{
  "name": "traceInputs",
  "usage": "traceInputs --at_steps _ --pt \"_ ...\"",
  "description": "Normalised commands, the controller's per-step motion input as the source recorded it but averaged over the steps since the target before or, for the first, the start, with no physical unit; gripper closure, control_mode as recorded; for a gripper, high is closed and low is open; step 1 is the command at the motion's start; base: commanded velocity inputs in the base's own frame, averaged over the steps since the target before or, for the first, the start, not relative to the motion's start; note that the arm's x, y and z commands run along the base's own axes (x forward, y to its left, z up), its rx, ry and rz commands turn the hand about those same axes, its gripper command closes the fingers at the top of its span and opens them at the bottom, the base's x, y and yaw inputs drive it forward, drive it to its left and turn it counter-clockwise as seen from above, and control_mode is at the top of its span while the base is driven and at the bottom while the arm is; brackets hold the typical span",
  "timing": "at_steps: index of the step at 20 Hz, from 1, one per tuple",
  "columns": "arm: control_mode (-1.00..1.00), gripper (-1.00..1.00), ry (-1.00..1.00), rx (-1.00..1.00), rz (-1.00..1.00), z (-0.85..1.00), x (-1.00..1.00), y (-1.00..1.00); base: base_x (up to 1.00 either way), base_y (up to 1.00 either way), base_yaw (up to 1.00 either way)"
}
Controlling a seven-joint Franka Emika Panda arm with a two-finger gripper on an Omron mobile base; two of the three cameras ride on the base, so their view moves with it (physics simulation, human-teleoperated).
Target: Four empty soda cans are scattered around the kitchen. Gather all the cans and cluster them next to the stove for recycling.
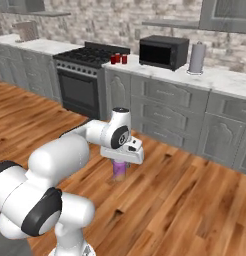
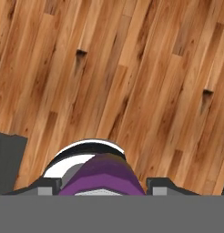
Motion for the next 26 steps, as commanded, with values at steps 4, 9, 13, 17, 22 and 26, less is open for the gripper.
traceInputs --at_steps 4,9,13,17,22,26 --pt "1.00 1.00 0.00 0.00 0.00 0.00 0.00 0.00 0.75 -0.25 0.01" --pt "1.00 1.00 0.00 0.00 0.00 0.00 0.00 0.00 0.75 -0.20 0.03" --pt "1.00 1.00 0.00 0.00 0.00 0.00 0.00 0.00 0.75 -0.16 0.04" --pt "1.00 1.00 0.00 0.00 0.00 0.00 0.00 0.00 0.75 -0.08 0.03" --pt "1.00 1.00 0.00 0.00 0.00 0.00 0.00 0.00 0.75 -0.03 0.02" --pt "1.00 1.00 0.00 0.00 0.00 0.00 0.00 0.00 0.75 0.10 0.01"
